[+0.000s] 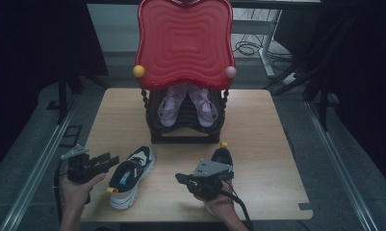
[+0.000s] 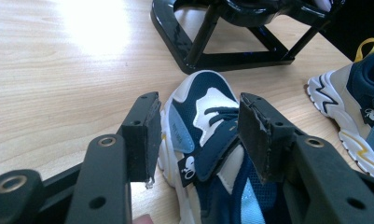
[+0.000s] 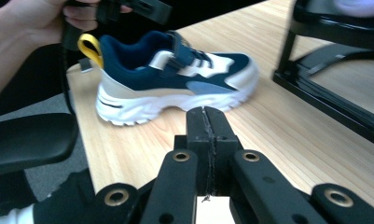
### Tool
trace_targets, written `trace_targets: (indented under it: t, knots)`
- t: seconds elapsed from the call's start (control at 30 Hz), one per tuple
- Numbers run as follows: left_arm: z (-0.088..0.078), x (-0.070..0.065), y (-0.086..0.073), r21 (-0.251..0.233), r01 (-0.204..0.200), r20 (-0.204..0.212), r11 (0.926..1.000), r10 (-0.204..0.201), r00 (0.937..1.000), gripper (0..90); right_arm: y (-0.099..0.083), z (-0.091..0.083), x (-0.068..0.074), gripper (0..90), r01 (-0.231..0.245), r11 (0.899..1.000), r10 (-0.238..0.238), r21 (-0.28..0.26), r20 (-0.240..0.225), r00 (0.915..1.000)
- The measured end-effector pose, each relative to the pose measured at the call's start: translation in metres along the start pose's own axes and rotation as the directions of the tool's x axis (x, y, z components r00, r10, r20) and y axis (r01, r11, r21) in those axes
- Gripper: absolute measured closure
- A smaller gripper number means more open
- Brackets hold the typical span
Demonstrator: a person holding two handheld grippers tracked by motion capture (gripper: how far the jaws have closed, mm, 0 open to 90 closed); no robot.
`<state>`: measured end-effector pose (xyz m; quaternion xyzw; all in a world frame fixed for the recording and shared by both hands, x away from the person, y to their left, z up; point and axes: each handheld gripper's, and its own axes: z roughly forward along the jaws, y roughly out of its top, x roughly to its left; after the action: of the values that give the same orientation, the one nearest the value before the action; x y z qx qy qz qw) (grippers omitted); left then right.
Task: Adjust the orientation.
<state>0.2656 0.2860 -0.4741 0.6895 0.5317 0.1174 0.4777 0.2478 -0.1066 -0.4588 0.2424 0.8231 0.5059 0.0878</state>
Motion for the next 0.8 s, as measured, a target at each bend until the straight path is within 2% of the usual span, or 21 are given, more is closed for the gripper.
trace_targets:
  t: [0.23,0.4,0.8]
  knots:
    - [-0.007,-0.004,-0.001,-0.021,-0.009,-0.001,0.9997,0.009,1.0000,49.6,-0.004,-0.022,-0.009,89.4,-0.002,1.000,0.003,-0.013,0.027,0.9996]
    - [-0.009,-0.003,0.000,-0.032,-0.007,0.000,0.9995,0.007,1.0000,49.4,-0.009,-0.035,-0.015,89.4,-0.032,0.999,0.034,-0.034,0.046,0.9984]
    - [-0.010,-0.009,0.002,-0.038,-0.027,0.016,0.9989,0.028,0.9995,49.1,-0.026,-0.061,-0.021,89.4,-0.049,0.999,0.050,-0.017,0.112,0.9925]
